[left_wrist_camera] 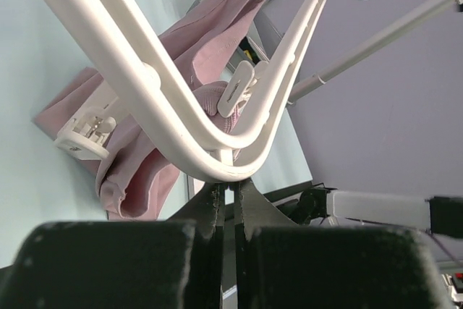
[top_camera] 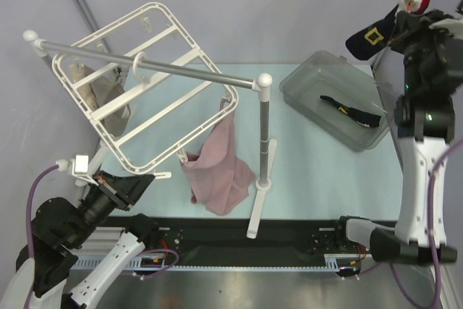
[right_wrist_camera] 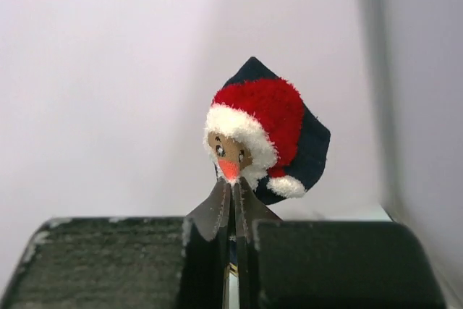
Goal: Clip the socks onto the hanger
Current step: Pick up the sock from the bin, then clamp the sock onto the hanger.
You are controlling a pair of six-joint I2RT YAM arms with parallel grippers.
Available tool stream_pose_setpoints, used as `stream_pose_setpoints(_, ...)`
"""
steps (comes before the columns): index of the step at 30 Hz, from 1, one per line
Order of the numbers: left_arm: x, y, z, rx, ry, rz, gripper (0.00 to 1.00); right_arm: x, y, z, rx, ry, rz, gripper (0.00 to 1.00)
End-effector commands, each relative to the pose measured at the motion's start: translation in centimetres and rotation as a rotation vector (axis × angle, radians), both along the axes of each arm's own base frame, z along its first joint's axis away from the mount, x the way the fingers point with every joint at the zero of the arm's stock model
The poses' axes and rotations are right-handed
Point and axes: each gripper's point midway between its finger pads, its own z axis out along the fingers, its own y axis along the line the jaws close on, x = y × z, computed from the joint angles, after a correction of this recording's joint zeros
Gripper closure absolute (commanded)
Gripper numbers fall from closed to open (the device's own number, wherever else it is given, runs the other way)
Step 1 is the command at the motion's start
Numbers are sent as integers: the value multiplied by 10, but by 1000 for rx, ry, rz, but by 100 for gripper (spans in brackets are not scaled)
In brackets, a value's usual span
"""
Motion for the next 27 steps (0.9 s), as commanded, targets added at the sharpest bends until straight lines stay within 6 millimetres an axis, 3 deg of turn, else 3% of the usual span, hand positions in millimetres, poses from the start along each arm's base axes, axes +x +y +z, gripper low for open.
stream_pose_setpoints(1, -8, -1, -1, 1, 1, -30, 100, -73, 66, 91, -154, -316, 265, 100)
stream_pose_setpoints(2, -9, 0, 0, 0, -2, -30, 100, -102, 79, 111, -186, -387, 311, 100)
stream_pose_setpoints(5, -13, 3, 1, -6, -6, -24, 100, -154, 123, 139, -260, -505, 526, 100)
stream_pose_setpoints(6, -14, 5, 1, -7, -10, -19, 100, -184, 143, 151, -307, -549, 640, 100)
stream_pose_setpoints(8, -15, 6, 0, -3, -7, -16, 100, -215, 166, 157, -297, -574, 801, 100)
stream_pose_setpoints(9, -15, 7, 0, -3, -7, -16, 100, -245, 183, 161, -343, -627, 919, 100)
stream_pose_setpoints(11, -16, 6, -1, -4, -7, -21, 100, -283, 204, 153, -324, -615, 1122, 100)
stream_pose_setpoints(12, -17, 6, -1, -5, -6, -22, 100, -311, 210, 160, -373, -694, 1178, 100)
stream_pose_setpoints(13, -17, 6, -2, -5, -6, -22, 100, -325, 214, 159, -380, -697, 1238, 100)
stream_pose_setpoints(14, -17, 6, -2, -6, -4, -22, 100, -342, 219, 156, -295, -651, 1343, 100)
stream_pose_setpoints(15, -16, 5, -1, -7, -5, -25, 100, -366, 225, 151, -378, -690, 1411, 100)
stream_pose_setpoints(17, -16, 5, -1, -9, -6, -26, 100, -376, 228, 141, -326, -636, 1508, 100)
stream_pose_setpoints(18, -16, 4, -1, -12, -6, -31, 100, -391, 229, 137, -279, -628, 1589, 100)
stream_pose_setpoints(21, -15, 2, 0, -26, -8, -34, 100, -401, 230, 122, -191, -553, 1672, 100)
stream_pose_setpoints(23, -15, -1, 3, -39, -14, -44, 100, -393, 231, 113, -129, -486, 1693, 100)
stream_pose_setpoints(27, -12, -2, 0, -31, -3, -38, 100, -346, 243, 84, 12, -264, 1760, 100)
